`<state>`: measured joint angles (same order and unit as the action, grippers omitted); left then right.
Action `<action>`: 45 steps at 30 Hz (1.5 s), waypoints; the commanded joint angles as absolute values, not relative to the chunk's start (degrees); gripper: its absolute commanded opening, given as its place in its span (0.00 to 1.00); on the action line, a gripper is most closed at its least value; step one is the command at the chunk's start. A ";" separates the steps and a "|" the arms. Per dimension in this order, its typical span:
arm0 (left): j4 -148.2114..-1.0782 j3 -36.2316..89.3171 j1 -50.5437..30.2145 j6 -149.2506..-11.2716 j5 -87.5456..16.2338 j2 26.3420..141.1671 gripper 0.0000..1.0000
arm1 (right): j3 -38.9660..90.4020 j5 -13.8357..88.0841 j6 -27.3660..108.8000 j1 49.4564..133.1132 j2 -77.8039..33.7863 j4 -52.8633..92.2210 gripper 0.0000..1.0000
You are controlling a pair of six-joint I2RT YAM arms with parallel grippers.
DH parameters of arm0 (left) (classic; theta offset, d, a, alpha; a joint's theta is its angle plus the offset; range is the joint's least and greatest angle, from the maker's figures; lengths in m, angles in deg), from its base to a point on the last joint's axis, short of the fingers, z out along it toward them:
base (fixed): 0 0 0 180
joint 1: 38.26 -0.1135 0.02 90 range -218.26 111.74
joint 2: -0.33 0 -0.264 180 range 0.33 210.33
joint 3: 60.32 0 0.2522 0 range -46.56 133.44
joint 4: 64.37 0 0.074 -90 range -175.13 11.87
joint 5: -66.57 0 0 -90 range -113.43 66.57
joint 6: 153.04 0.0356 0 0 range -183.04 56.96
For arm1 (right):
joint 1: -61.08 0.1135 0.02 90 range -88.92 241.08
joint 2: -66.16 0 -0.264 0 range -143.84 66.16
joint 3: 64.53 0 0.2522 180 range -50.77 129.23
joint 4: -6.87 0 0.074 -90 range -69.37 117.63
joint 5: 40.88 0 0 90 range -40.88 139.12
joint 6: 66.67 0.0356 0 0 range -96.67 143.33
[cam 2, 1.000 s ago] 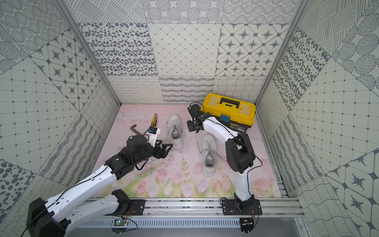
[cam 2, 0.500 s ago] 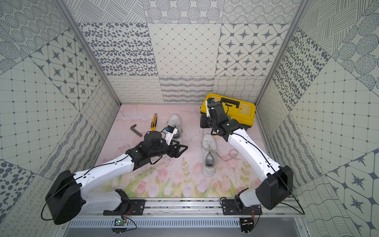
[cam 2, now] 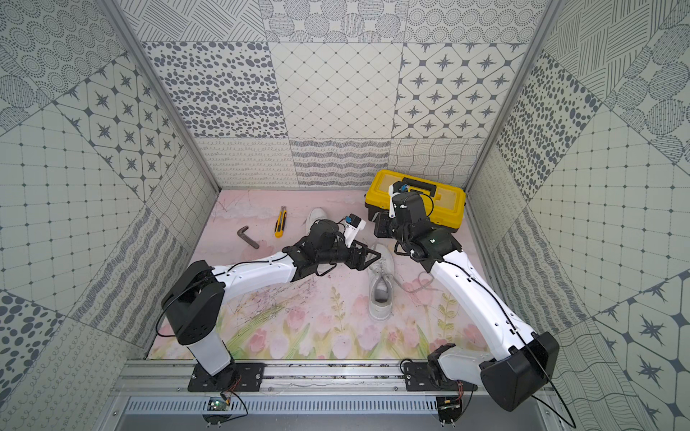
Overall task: Tie the shoes
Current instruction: Cross the shoelace with the shoelace.
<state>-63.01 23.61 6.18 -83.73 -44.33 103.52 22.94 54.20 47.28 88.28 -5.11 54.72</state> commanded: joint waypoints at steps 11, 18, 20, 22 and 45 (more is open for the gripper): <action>-58.78 34.58 7.50 -79.64 -46.89 113.40 0.63 | 21.21 53.40 49.52 87.27 -1.79 53.02 0.00; -58.96 35.53 7.44 -79.12 -47.42 114.93 0.37 | 20.79 53.91 49.64 86.61 -0.85 52.97 0.00; -58.89 34.97 7.45 -79.04 -47.50 114.92 0.28 | 20.39 54.05 49.57 86.05 -0.47 52.97 0.00; -58.74 34.01 7.47 -78.79 -47.38 114.37 0.17 | 19.71 53.83 49.36 84.65 -0.08 53.06 0.00; -74.40 36.85 4.33 -91.05 -62.09 110.31 0.00 | 2.66 43.94 43.62 59.29 -7.13 54.96 0.64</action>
<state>-68.39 33.64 5.99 -84.45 -54.43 109.45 4.32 42.86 44.54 59.83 -9.22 54.91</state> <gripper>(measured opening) 0.052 0.634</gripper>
